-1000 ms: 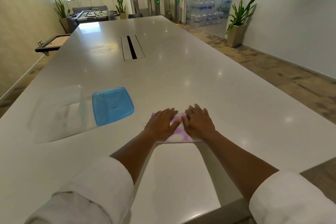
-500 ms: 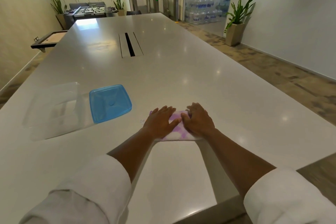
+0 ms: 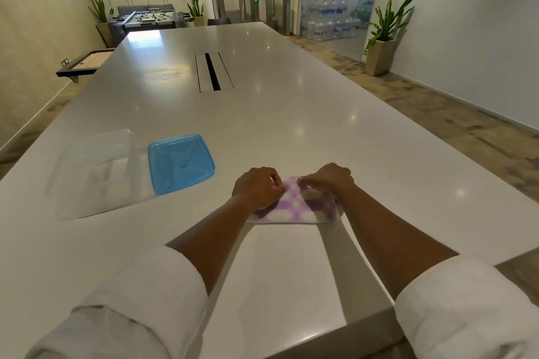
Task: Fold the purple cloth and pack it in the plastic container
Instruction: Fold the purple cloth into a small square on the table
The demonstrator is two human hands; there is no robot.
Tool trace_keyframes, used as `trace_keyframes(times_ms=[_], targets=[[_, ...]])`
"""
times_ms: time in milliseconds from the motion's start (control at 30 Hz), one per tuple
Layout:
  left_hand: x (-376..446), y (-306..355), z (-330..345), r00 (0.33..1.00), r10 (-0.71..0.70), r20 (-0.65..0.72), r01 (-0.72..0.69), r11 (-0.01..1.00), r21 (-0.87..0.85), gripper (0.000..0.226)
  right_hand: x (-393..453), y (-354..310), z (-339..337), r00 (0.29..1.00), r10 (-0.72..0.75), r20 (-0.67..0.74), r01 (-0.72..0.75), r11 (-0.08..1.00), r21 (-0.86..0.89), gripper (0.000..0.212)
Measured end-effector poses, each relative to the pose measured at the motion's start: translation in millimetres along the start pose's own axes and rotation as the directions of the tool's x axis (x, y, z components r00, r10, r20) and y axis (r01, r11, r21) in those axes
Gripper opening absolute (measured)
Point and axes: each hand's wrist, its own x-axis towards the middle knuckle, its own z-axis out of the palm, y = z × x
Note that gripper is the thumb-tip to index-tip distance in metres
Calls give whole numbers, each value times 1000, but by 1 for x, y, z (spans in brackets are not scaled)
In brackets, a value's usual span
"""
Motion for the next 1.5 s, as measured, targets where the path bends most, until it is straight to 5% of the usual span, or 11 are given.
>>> trace_keyframes(times_ms=[200, 467, 733, 967, 1167, 1267, 1367, 1500], targets=[[0, 3, 3, 995, -87, 50, 88, 996, -21, 21, -12, -3, -11, 988, -11, 155, -24, 975, 220, 27], [-4, 2, -2, 988, -127, 83, 135, 986, -98, 16, -25, -7, -32, 911, -53, 409, -118, 917, 381, 46], [-4, -6, -21, 968, -233, 96, 241, 967, -83, 21, -14, -7, -27, 971, -7, 239, -90, 915, 392, 13], [-5, -12, -19, 954, -220, 205, 233, 972, -38, 24, -17, 0, -23, 911, 22, 413, -215, 878, 429, 51], [-6, -11, -17, 952, -168, 255, 215, 962, -167, 17, -21, -10, -25, 901, -93, 424, -176, 814, 553, 50], [-5, -12, -17, 942, -142, 305, 214, 952, -218, 17, -25, -15, -26, 869, -208, 449, -172, 724, 668, 32], [-9, -5, -24, 903, -183, 388, 333, 869, -365, 21, -26, -19, -22, 864, -249, 437, -217, 600, 770, 27], [-11, -3, -35, 825, -204, 527, 528, 610, -591, 53, -25, -28, -10, 850, -303, 431, -183, 597, 781, 23]])
